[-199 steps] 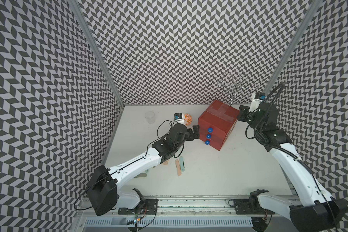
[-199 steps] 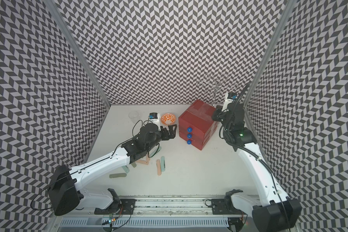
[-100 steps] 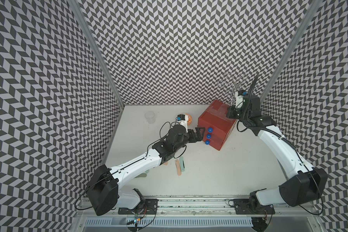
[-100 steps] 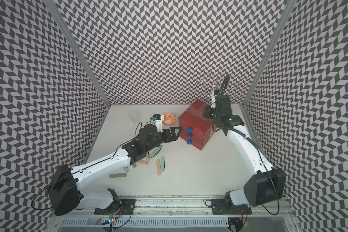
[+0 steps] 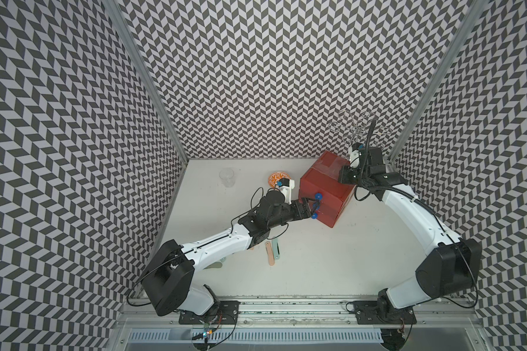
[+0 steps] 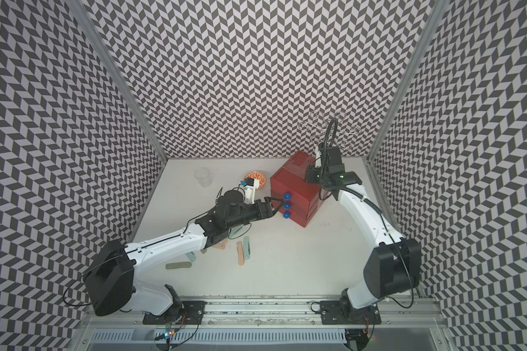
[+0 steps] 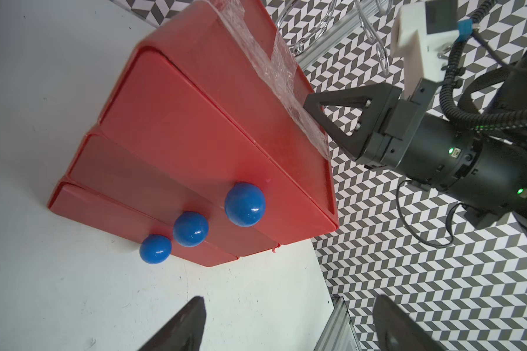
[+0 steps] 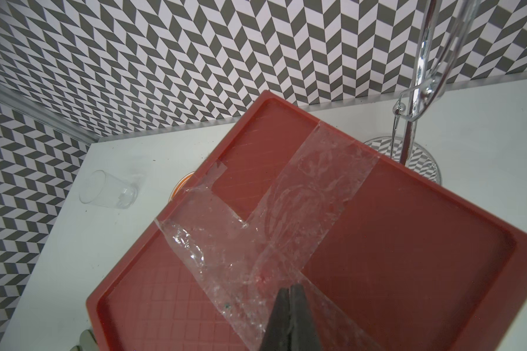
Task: Place the fruit knives into the drawer by color
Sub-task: Open the drawer in the storage box.
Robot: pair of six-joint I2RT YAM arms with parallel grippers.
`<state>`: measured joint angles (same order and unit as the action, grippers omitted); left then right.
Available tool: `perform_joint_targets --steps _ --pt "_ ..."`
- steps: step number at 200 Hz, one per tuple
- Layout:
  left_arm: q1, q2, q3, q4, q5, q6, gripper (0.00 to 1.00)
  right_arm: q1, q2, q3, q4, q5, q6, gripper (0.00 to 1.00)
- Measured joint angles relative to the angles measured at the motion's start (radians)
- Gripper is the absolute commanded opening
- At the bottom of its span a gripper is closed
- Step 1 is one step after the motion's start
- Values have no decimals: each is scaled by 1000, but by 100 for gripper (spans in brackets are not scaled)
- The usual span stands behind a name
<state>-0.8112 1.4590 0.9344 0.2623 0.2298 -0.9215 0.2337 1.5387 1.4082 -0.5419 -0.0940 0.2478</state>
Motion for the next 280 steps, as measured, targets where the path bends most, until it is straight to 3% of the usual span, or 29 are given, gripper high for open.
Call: perform_joint_targets --steps 114,140,240,280 --pt "0 95 24 22 55 -23 76 0 14 0 -10 -20 8 0" --pt "0 112 31 35 56 -32 68 0 14 -1 -10 -21 8 0" --pt "0 166 70 114 32 -68 67 0 14 -10 5 -33 11 0" --pt "4 204 84 141 30 -84 55 -1 14 -11 6 -34 11 0"
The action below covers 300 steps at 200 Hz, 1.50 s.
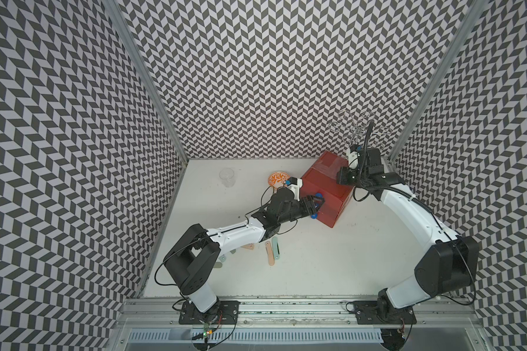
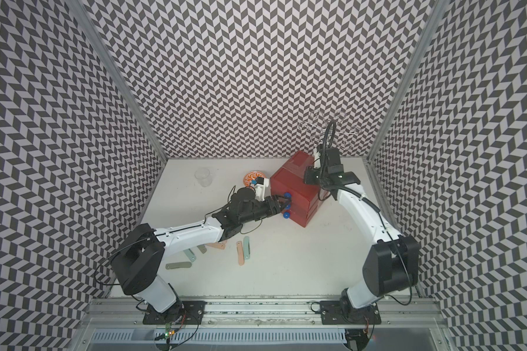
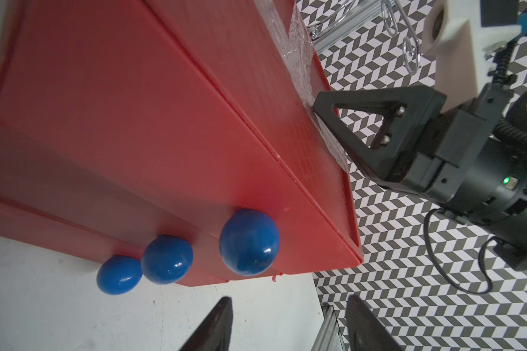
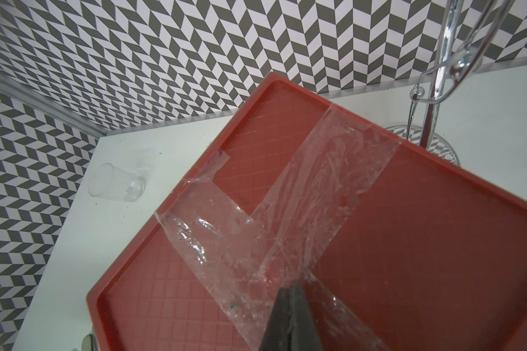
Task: Place the fruit knives into the drawer by color
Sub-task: Open the drawer in the storage box.
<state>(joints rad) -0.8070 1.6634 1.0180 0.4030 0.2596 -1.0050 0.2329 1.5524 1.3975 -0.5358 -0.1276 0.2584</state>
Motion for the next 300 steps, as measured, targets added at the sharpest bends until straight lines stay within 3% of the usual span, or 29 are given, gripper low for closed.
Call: perform_joint_targets --steps 26,211,273,300 --pt "11 18 1 18 1 -13 51 0 0 0 0 0 0 0" --pt "40 106 64 68 27 -37 49 0 0 -2 2 -2 -3 0" --pt "51 135 83 75 47 -45 24 0 0 -2 3 -4 -4 0" --pt "53 135 84 74 53 -45 19 0 0 -2 3 -4 -4 0"
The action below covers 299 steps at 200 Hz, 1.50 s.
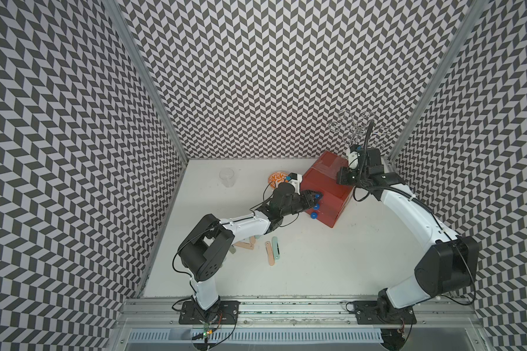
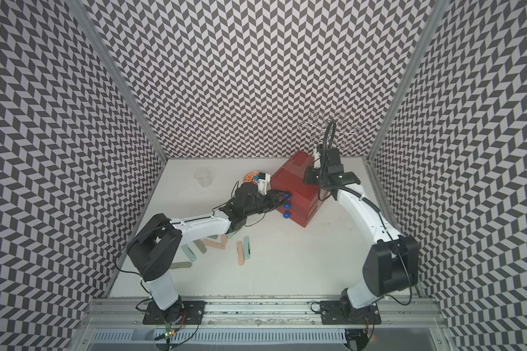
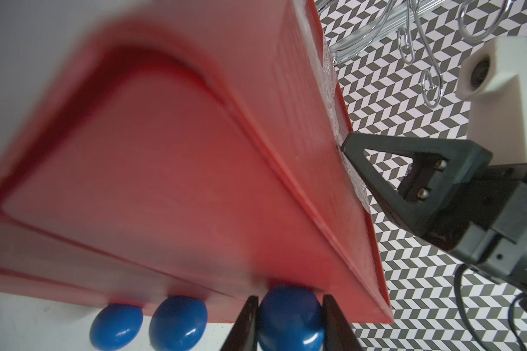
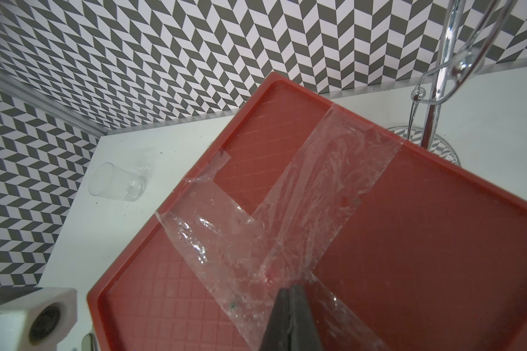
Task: Place the fruit knives into the drawer by color
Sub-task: Open the drawer in the storage box.
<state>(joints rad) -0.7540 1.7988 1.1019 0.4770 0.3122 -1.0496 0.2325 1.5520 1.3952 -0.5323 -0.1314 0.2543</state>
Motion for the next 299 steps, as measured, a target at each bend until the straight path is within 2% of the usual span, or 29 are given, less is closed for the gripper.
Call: perform_joint_targets --steps 49,171,188,222,235,299 --pt "0 -24 -29 0 -4 0 16 -2 0 -3 4 0 0 0" --pt "-32 -323 -322 -22 -72 -36 17 -13 -2 -7 10 -5 -1 0" --pt "-36 -351 -365 -11 -84 -47 23 -13 -2 -7 10 -11 -1 0" --pt "-38 -367 -378 -4 -93 -57 47 -13 -2 -7 10 -21 -1 0" --pt "-38 -367 -380 -3 -96 -60 51 -13 -2 -7 10 -23 -1 0" --pt "-38 -391 -381 -21 -120 -62 59 -13 -5 -14 18 -28 -1 0"
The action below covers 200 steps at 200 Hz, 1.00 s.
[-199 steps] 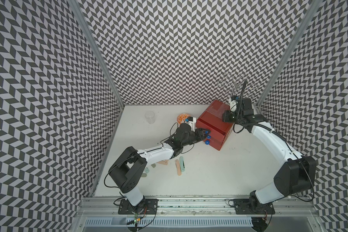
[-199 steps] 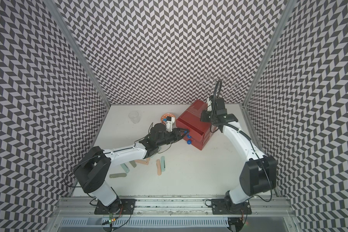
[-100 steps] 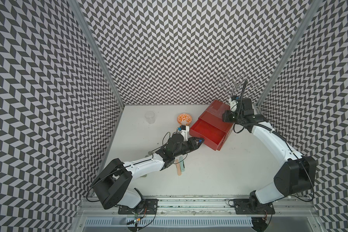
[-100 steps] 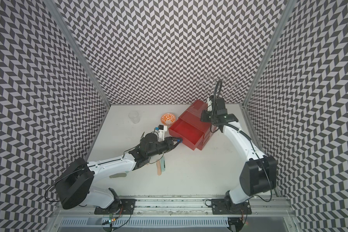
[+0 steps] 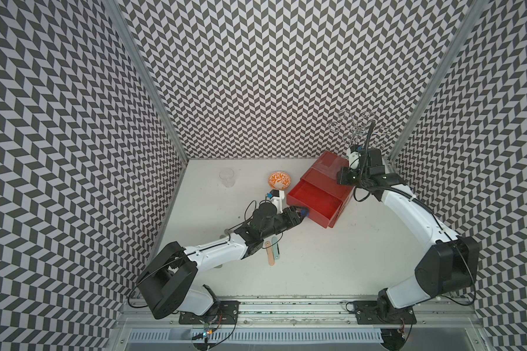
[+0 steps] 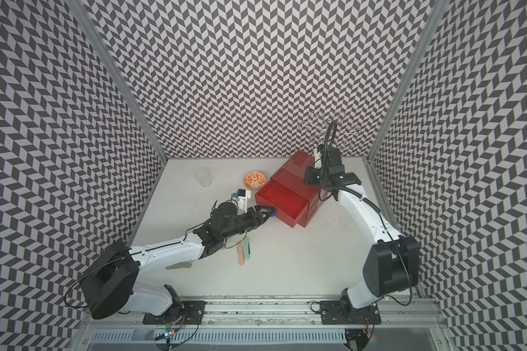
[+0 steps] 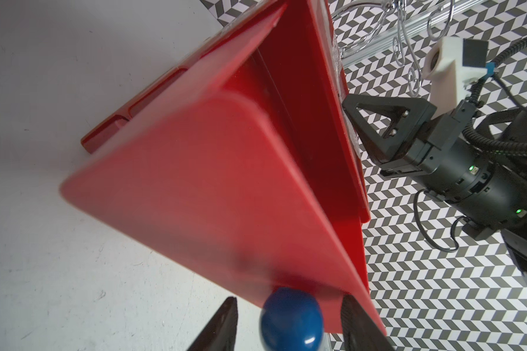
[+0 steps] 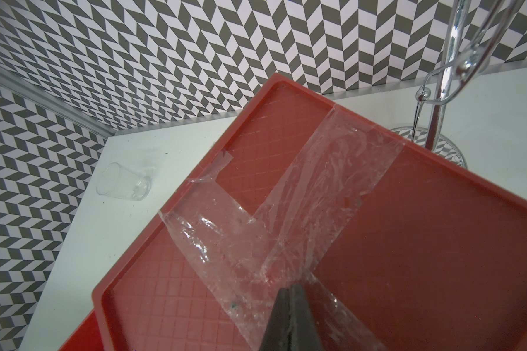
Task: Place the fruit knives into the drawer by color
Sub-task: Open the drawer in the storage box, then pick up the fruit knife from the center of the board.
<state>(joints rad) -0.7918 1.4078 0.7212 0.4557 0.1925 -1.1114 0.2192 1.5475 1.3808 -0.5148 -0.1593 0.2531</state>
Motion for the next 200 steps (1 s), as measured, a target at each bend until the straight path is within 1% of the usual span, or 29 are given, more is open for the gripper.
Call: perform_joint_targets --steps 17,23,70,94,96,101,132,164,179,200 --pt "0 -35 0 -19 -14 9 60 0 -1 -2 3 -2 0 0" --pt "0 -46 0 -24 -18 14 63 0 -2 -3 3 -3 0 0" --pt "0 -119 -34 -53 -48 35 64 -1 -2 -4 5 -7 0 0" --pt "0 -160 -75 -121 -88 43 64 -2 -2 -4 5 -10 -3 0" --pt "0 -163 -77 -128 -92 43 66 -2 -2 -4 5 -10 -3 0" --pt "0 -179 -85 -149 -107 44 68 -2 -2 -4 4 -10 -3 0" --pt "0 -286 -105 -300 -207 64 68 -2 -2 -4 4 -11 -7 0" --pt "14 -366 -75 -501 -300 88 67 -2 -3 -4 3 -11 -10 0" --pt "51 -370 -31 -616 -318 105 67 -2 -3 -4 3 -11 -11 0" --pt "155 -342 43 -769 -315 148 66 -2 -4 -4 0 -11 -11 0"
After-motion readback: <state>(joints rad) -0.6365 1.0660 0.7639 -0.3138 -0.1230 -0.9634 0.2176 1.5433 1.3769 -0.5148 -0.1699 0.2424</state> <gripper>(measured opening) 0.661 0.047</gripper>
